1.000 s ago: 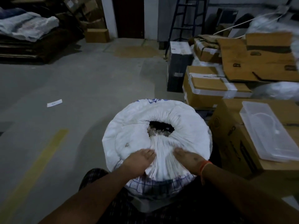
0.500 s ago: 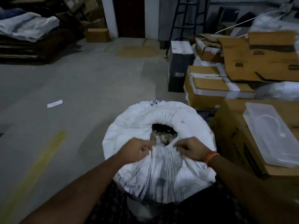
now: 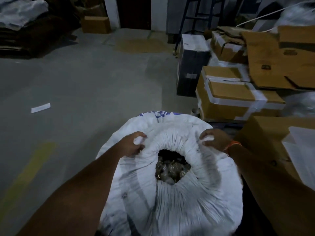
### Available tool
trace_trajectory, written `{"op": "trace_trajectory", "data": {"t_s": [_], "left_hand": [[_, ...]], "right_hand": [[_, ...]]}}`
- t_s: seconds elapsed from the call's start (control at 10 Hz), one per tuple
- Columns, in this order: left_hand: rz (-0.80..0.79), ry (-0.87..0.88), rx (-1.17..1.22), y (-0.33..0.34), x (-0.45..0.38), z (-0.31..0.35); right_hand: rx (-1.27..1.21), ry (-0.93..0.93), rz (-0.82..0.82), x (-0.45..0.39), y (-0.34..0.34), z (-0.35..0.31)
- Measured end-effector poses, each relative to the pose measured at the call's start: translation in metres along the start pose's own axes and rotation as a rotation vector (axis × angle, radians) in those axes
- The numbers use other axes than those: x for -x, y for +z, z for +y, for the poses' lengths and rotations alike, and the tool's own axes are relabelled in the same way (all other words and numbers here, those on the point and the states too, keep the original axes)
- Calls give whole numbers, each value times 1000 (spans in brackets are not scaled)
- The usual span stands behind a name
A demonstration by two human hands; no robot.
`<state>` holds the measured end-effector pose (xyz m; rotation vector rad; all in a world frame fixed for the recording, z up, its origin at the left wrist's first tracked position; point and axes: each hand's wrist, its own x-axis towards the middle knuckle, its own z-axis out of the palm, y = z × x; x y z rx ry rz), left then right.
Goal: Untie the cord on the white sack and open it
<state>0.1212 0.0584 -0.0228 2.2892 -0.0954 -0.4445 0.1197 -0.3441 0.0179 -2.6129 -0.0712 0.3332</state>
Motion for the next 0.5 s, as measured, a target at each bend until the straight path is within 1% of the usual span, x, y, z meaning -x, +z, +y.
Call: {"op": "trace_trajectory", "data": {"t_s": [0.1, 0.2, 0.3, 0.4, 0.5], "left_hand": [[548, 137, -107, -15, -23, 0], [878, 80, -295, -17, -34, 16], [428, -128, -675, 5, -43, 11], [116, -264, -656, 14, -30, 2], [209, -211, -578, 8, -18, 5]], "right_hand": [[-42, -15, 397, -23, -14, -3], [113, 73, 478, -43, -11, -13], [253, 277, 97, -62, 22, 2], [270, 263, -70, -60, 37, 6], [194, 261, 81, -30, 16, -18]]}}
